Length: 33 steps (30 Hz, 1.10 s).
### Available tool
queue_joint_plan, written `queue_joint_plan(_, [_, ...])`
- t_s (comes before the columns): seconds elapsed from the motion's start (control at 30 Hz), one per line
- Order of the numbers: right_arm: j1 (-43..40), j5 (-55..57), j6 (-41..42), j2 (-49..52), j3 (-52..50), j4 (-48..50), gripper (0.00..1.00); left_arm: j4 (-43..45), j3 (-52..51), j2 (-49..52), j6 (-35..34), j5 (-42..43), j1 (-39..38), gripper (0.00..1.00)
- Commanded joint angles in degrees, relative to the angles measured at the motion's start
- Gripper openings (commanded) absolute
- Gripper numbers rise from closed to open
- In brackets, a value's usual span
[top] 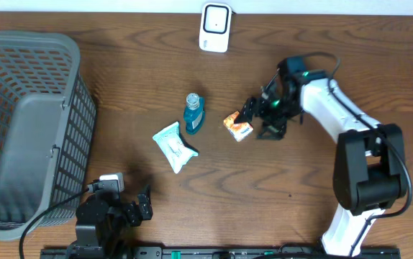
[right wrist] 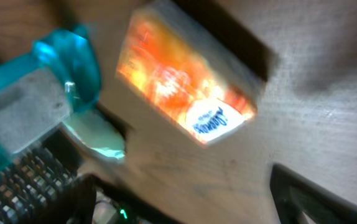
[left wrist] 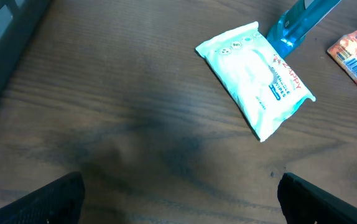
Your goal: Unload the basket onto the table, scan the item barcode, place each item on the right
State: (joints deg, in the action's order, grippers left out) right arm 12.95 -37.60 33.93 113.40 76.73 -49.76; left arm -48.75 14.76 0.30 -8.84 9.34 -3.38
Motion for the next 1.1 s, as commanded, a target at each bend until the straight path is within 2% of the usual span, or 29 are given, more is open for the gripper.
queue_joint_plan(0.0, [0.9, 2.7, 19.6, 0.2, -3.6, 4.1, 0.35, -2.0, -0.4, -0.1, 0.0, 0.7, 0.2, 0.99])
queue_joint_plan(0.07, [1.0, 5.8, 26.1, 0.2, -5.1, 6.1, 0.25, -2.0, -0.4, -0.1, 0.0, 0.7, 0.2, 0.99])
queue_joint_plan(0.1, [1.0, 7.6, 28.3, 0.2, -5.5, 6.6, 0.23, -2.0, -0.4, -0.1, 0.0, 0.7, 0.2, 0.99])
queue_joint_plan(0.2, [1.0, 15.4, 32.9, 0.2, -6.1, 8.0, 0.25, -2.0, -0.4, -0.1, 0.0, 0.7, 0.2, 0.99])
queue_joint_plan(0.3, [1.1, 20.0, 32.9, 0.2, -6.6, 9.9, 0.33, -2.0, -0.4, -0.1, 0.0, 0.7, 0.2, 0.99])
queue_joint_plan(0.37, [1.2, 19.9, 32.8, 0.2, -6.7, 10.0, 0.33, -2.0, -0.4, -0.1, 0.0, 0.7, 0.2, 0.99])
queue_joint_plan(0.53, [1.1, 13.1, 28.0, 0.1, -6.6, 11.2, 0.25, -2.0, -0.4, -0.1, 0.0, 0.7, 0.2, 0.99])
queue_joint_plan(0.73, [0.6, 9.9, 22.6, -2.6, -6.6, 10.7, 0.3, -2.0, -0.4, -0.1, 0.0, 0.7, 0.2, 0.99])
queue_joint_plan(0.87, [0.6, 10.6, 21.7, -6.8, -6.6, 9.9, 0.39, -2.0, -0.4, -0.1, 0.0, 0.7, 0.2, 0.99])
queue_joint_plan(0.9, [0.7, 11.2, 21.6, -7.9, -6.6, 9.9, 0.45, -2.0, -0.4, -0.1, 0.0, 0.7, 0.2, 0.99])
queue_joint_plan(0.97, [1.1, 13.4, 21.5, -9.2, -6.6, 9.9, 0.65, -2.0, -0.4, -0.1, 0.0, 0.7, 0.2, 0.99])
queue_joint_plan(1.0, [1.5, 15.1, 21.5, -9.3, -6.6, 10.1, 0.79, -2.0, -0.4, -0.1, 0.0, 0.7, 0.2, 0.99])
queue_joint_plan(1.07, [2.3, 18.0, 21.7, -8.8, -6.7, 10.7, 0.86, -2.0, -0.4, -0.1, 0.0, 0.7, 0.2, 0.99])
